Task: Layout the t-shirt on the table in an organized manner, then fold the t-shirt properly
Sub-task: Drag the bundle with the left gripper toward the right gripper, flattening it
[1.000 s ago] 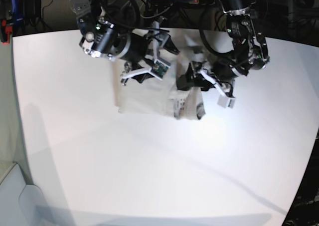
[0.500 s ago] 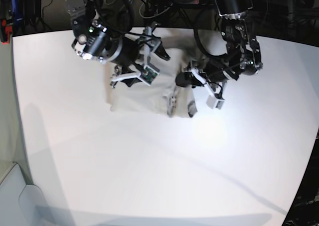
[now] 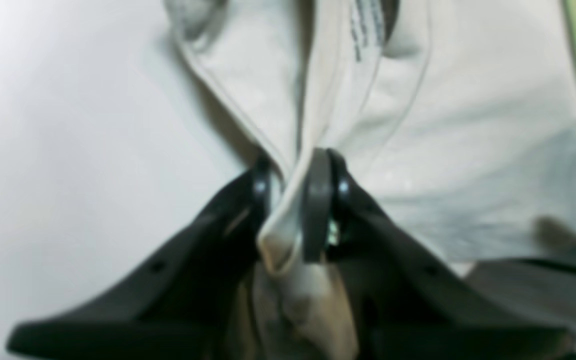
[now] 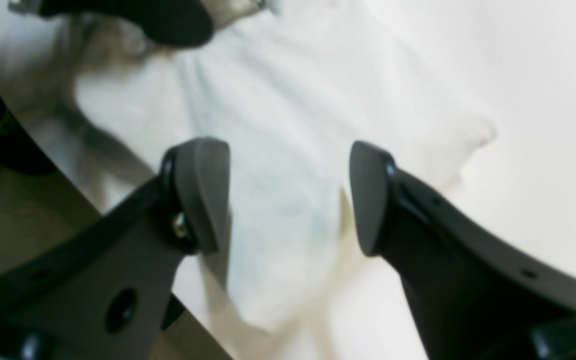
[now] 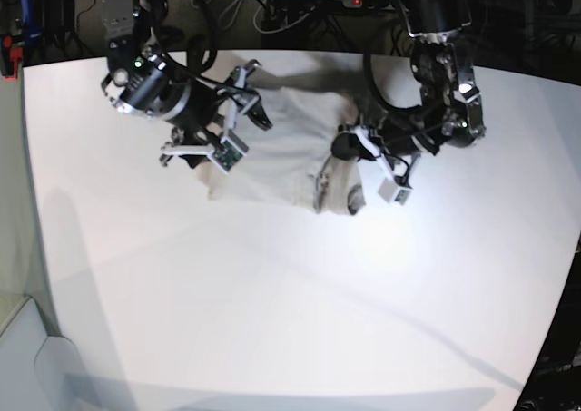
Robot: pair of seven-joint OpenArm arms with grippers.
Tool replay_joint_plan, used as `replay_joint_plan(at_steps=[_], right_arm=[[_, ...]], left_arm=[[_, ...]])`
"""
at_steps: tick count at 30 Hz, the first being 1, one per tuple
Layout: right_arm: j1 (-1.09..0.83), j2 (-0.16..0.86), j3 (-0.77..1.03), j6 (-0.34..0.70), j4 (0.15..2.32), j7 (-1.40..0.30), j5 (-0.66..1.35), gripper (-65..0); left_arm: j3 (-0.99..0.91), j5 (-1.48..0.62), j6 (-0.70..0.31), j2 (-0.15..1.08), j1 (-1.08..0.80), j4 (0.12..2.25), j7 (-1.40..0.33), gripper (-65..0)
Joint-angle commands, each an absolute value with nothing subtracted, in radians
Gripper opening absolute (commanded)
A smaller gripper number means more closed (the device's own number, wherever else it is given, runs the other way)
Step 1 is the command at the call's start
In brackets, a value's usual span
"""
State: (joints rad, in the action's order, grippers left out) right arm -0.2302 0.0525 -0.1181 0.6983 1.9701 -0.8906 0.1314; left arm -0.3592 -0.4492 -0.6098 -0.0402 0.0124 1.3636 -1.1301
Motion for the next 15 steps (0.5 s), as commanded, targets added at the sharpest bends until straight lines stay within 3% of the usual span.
replay_joint_plan(at_steps=[1, 15], right_arm=[[-0.225, 0.051, -0.108, 0.698, 1.991, -0.868, 0.145, -26.9], [-0.246, 0.051, -0.008, 0.698, 1.992, -0.868, 0.145, -26.9]], left_arm=[[-0.349, -0.340, -0.587, -0.022, 0.015, 1.366, -1.168, -65.0], [0.097, -0.183, -0.591, 0.148, 0.246, 1.369, -1.165, -64.8]])
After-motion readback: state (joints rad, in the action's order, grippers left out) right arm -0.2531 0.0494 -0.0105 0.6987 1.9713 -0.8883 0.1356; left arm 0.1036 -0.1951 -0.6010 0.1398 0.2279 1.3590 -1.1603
